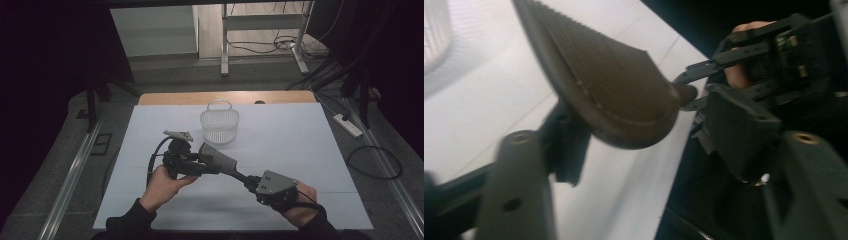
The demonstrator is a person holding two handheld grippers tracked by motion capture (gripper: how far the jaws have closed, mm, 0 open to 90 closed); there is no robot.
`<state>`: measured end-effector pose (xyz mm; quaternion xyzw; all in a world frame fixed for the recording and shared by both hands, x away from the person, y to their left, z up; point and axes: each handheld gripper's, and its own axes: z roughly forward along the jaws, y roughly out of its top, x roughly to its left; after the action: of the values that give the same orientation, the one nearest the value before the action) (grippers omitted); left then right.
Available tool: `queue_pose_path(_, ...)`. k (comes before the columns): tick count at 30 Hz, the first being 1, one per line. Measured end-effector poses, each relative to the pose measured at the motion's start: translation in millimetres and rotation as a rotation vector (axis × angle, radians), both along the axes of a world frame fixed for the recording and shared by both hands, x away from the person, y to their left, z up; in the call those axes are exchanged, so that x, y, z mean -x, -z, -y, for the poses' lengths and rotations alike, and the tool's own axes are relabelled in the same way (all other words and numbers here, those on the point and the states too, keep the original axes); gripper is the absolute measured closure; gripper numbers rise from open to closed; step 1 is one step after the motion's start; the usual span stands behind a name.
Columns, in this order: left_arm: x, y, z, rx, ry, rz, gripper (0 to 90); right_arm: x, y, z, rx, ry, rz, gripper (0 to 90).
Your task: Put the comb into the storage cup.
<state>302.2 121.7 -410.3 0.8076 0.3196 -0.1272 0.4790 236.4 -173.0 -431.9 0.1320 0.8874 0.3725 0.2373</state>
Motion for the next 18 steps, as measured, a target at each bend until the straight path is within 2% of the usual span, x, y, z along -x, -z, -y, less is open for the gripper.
queue_pose_path(6, -0.6, 1.5, -0.5, 0.001, 0.004, -0.024, 60.9, 0.1, 0.5, -1.0, 0.002, -0.006, 0.002, 72.4)
queue_pose_path(9, -1.6, 2.8, -1.0, 0.020, 0.015, -0.061, 65.4, -0.4, 1.0, -1.1, 0.004, -0.007, 0.001, 72.4)
queue_pose_path(18, -4.6, 6.7, -2.3, 0.097, 0.055, -0.134, 78.6, -2.9, 4.7, -1.9, 0.018, 0.000, -0.004, 72.2)
